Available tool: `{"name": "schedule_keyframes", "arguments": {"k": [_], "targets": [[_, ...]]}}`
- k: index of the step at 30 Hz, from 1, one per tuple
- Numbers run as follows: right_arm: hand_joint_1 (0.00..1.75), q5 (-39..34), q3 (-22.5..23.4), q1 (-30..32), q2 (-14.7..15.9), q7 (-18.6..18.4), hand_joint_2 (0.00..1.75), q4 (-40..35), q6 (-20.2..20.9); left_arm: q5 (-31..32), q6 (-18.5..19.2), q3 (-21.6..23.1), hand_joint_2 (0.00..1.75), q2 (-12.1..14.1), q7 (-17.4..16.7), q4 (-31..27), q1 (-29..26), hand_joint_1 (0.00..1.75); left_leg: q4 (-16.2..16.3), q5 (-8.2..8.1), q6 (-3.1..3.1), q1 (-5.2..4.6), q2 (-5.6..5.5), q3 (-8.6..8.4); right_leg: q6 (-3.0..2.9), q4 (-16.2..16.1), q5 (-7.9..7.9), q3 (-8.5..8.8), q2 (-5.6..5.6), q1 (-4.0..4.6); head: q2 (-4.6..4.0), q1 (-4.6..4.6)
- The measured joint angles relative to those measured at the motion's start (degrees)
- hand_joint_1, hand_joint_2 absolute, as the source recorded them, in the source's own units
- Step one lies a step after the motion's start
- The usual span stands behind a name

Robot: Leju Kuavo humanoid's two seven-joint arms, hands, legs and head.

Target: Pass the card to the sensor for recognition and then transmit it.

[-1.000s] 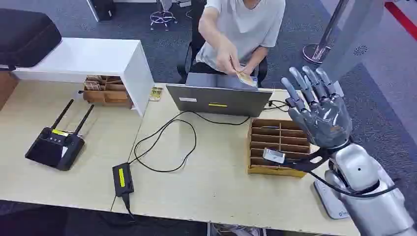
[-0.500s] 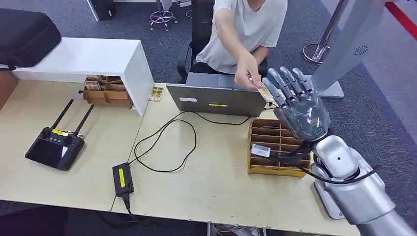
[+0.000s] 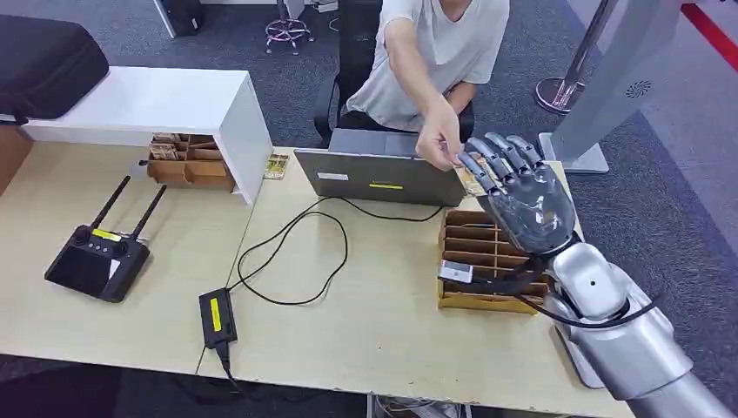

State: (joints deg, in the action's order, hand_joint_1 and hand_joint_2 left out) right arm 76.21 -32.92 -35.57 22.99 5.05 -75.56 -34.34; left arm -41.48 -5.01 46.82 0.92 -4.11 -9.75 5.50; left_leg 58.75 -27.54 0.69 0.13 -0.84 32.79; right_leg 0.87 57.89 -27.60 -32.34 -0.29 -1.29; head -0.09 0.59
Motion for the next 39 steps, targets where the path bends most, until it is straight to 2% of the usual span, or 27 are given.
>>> {"name": "schedule_keyframes", "arguments": {"k": [3,4,5,7,9,10,13,14,16,18,19,21,24,39], "targets": [[1.69,-0.11,0.00,0.01,-0.07,0.00,1.75,-0.04,-0.48,-0.04,0.00,0.22,1.75,0.00,0.00,0.02,0.01,0.00,0.00,0.00,0.00,0.00,0.00,0.00,0.00,0.00,0.00,0.00,0.00,0.00,0.00,0.00],[1.48,-0.13,0.00,0.02,-0.09,0.00,1.75,-0.07,-0.48,-0.09,0.00,0.24,1.75,0.00,0.00,0.02,0.02,0.00,0.00,0.00,0.00,0.00,0.00,0.00,0.00,0.00,0.00,0.00,0.00,0.00,0.00,0.00],[1.61,-0.13,0.00,0.02,-0.11,0.00,1.75,-0.07,-0.48,-0.09,0.00,0.24,1.75,0.00,0.00,0.02,0.03,0.00,0.00,0.00,0.00,0.00,0.00,0.00,0.00,0.00,0.00,0.00,0.00,0.00,0.00,0.00],[1.54,-0.20,0.00,0.02,-0.15,0.00,1.75,-0.13,-0.52,-0.09,-0.02,0.28,1.75,0.00,0.02,0.02,0.05,0.00,0.00,0.00,0.00,0.00,0.00,0.00,0.00,0.00,0.00,0.00,0.00,0.00,0.00,0.00],[1.61,-0.28,0.02,0.02,-0.17,0.00,1.75,-0.28,-0.55,-0.07,-0.37,0.35,1.75,0.00,0.79,0.02,0.08,0.00,0.00,0.00,0.00,0.00,0.00,-0.02,0.00,0.00,0.00,0.00,0.00,0.00,0.00,0.00],[1.52,-0.39,0.04,0.10,-0.17,-0.15,1.75,-0.33,-0.55,0.04,-0.87,0.39,1.75,0.00,2.19,0.02,0.11,0.00,0.02,0.00,0.00,0.00,0.01,-0.03,0.00,0.00,0.00,-0.01,0.01,0.00,0.00,-0.02],[1.45,-0.55,0.81,1.56,0.09,-0.68,1.75,-1.44,-0.63,0.70,-2.21,0.68,1.75,-0.11,10.61,0.00,0.20,0.00,0.05,0.00,0.00,0.01,0.00,-0.01,0.00,-0.01,0.00,-0.03,-0.02,0.01,0.00,-0.02],[1.47,-0.57,1.05,2.02,0.15,-0.68,1.75,-1.79,-0.63,0.70,-2.19,0.68,0.00,-0.15,12.01,0.00,0.50,0.00,0.05,0.00,0.00,0.01,0.02,0.00,0.01,-0.01,0.01,-0.03,0.00,0.01,0.00,-0.02],[1.47,-0.61,1.62,2.62,0.17,-0.68,1.75,-2.27,-0.63,1.07,-2.19,0.72,0.00,-0.22,12.94,0.00,1.21,0.00,0.05,0.00,0.00,0.01,0.06,-0.01,-0.02,-0.01,0.05,-0.03,0.06,0.00,0.00,0.00],[1.40,-0.61,1.99,3.03,0.17,-0.63,1.75,-2.82,-0.61,2.19,-1.91,1.42,0.00,-0.24,13.42,0.00,1.77,0.00,0.05,0.00,0.00,0.02,0.10,-0.01,-0.03,-0.01,0.07,-0.05,0.09,0.01,0.00,-0.02],[1.40,-0.61,2.08,3.16,0.17,-0.40,1.75,-3.01,-0.59,1.34,-0.49,1.60,1.75,-0.22,13.96,0.00,1.87,0.00,0.05,0.00,0.00,0.02,0.11,-0.01,-0.03,-0.01,0.07,-0.05,0.09,0.01,0.00,-0.02],[1.36,-0.61,2.21,3.27,0.17,0.11,1.75,-3.24,-0.46,-1.03,2.34,1.60,1.75,-0.20,15.19,0.00,1.81,0.00,0.05,0.00,0.00,0.02,0.13,-0.02,-0.03,0.00,0.07,-0.05,0.11,0.02,0.00,0.00],[1.34,-0.61,2.25,3.27,0.17,0.20,1.75,-3.32,-0.26,-2.56,3.74,1.60,1.75,-0.72,15.98,0.00,1.79,0.00,0.05,0.01,0.00,0.02,0.11,-0.01,-0.03,0.00,0.07,-0.05,0.08,0.02,0.00,-0.02],[1.34,-0.46,2.29,3.36,0.17,0.09,1.75,-4.20,0.66,-3.15,4.39,1.55,1.75,-1.42,15.87,0.00,1.87,0.00,0.05,0.01,0.00,0.02,0.12,-0.01,-0.03,0.00,0.07,-0.05,0.10,0.02,0.00,0.00]]}}
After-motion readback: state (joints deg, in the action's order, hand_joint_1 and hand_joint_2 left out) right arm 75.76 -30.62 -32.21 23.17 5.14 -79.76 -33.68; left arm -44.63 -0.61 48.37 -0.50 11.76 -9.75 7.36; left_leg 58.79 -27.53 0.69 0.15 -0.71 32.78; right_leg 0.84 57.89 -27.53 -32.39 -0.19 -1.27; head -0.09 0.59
